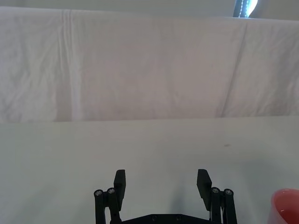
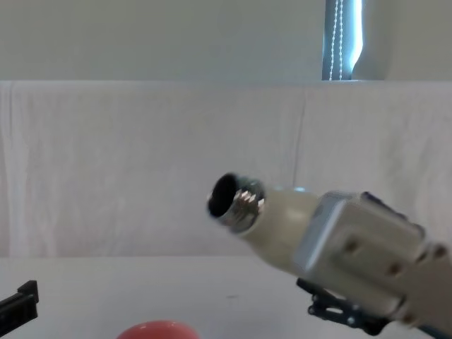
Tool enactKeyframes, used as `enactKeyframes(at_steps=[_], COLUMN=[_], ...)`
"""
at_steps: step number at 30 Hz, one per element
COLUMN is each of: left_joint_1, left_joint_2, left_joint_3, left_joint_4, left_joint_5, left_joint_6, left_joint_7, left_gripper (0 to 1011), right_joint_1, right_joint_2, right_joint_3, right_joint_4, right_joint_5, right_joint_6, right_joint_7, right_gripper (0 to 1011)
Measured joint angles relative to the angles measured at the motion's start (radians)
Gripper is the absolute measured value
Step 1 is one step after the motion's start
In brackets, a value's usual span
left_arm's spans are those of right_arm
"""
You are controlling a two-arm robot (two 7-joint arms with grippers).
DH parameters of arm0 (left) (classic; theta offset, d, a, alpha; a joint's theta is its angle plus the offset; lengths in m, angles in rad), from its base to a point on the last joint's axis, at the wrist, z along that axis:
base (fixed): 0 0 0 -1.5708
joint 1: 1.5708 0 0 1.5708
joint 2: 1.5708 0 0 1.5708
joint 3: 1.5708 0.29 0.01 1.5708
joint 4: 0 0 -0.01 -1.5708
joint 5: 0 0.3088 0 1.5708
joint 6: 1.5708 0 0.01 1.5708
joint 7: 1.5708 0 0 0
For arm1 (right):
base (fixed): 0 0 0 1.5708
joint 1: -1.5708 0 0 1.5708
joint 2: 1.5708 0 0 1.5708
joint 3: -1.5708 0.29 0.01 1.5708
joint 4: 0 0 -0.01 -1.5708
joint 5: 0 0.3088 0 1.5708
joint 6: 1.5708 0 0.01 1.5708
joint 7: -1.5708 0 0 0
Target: Grasp the thermos with one hand and pour water into the cup lid.
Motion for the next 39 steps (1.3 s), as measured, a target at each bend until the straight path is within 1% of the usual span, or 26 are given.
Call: enactKeyframes(at_steps=[1,2,4,5,7,10,11,13,14,19,20,22,23,26,28,29,32,35,39], left_joint_1=[0.0,0.0,0.0,0.0,0.0,0.0,0.0,0.0,0.0,0.0,0.0,0.0,0.0,0.0,0.0,0.0,0.0,0.0,0.0], left_joint_2=[0.0,0.0,0.0,0.0,0.0,0.0,0.0,0.0,0.0,0.0,0.0,0.0,0.0,0.0,0.0,0.0,0.0,0.0,0.0], left_joint_3=[0.0,0.0,0.0,0.0,0.0,0.0,0.0,0.0,0.0,0.0,0.0,0.0,0.0,0.0,0.0,0.0,0.0,0.0,0.0], left_joint_4=[0.0,0.0,0.0,0.0,0.0,0.0,0.0,0.0,0.0,0.0,0.0,0.0,0.0,0.0,0.0,0.0,0.0,0.0,0.0], left_joint_5=[0.0,0.0,0.0,0.0,0.0,0.0,0.0,0.0,0.0,0.0,0.0,0.0,0.0,0.0,0.0,0.0,0.0,0.0,0.0], left_joint_6=[0.0,0.0,0.0,0.0,0.0,0.0,0.0,0.0,0.0,0.0,0.0,0.0,0.0,0.0,0.0,0.0,0.0,0.0,0.0], left_joint_7=[0.0,0.0,0.0,0.0,0.0,0.0,0.0,0.0,0.0,0.0,0.0,0.0,0.0,0.0,0.0,0.0,0.0,0.0,0.0], left_gripper=[1001,1001,1001,1001,1001,1001,1001,1001,1001,1001,1001,1001,1001,1001,1001,1001,1001,1001,1001], right_joint_1=[-0.009,-0.028,-0.044,-0.057,-0.089,-0.11,-0.121,-0.132,-0.143,-0.164,-0.169,-0.172,-0.173,-0.172,-0.167,-0.164,-0.154,-0.132,-0.103], right_joint_2=[-0.001,-0.003,-0.005,-0.006,-0.009,-0.012,-0.014,-0.016,-0.019,-0.027,-0.031,-0.035,-0.042,-0.049,-0.057,-0.06,-0.068,-0.08,-0.094], right_joint_3=[0.011,0.03,0.049,0.063,0.098,0.123,0.136,0.15,0.164,0.195,0.204,0.211,0.218,0.225,0.231,0.231,0.231,0.224,0.212], right_joint_4=[-0.007,-0.019,-0.029,-0.039,-0.062,-0.076,-0.083,-0.09,-0.095,-0.106,-0.108,-0.108,-0.108,-0.106,-0.099,-0.096,-0.086,-0.064,-0.034], right_joint_5=[0.018,0.062,0.1,0.13,0.206,0.268,0.305,0.343,0.382,0.483,0.517,0.551,0.591,0.637,0.687,0.702,0.739,0.784,0.807], right_joint_6=[-0.006,-0.022,-0.035,-0.044,-0.067,-0.083,-0.092,-0.1,-0.107,-0.119,-0.121,-0.122,-0.122,-0.117,-0.102,-0.095,-0.073,-0.038,-0.011], right_joint_7=[0.0,0.004,0.013,0.022,0.048,0.073,0.088,0.106,0.124,0.169,0.185,0.2,0.216,0.238,0.259,0.266,0.279,0.293,0.295], right_gripper=[958,958,958,958,958,958,959,958,958,958,958,958,958,958,958,958,958,958,958])
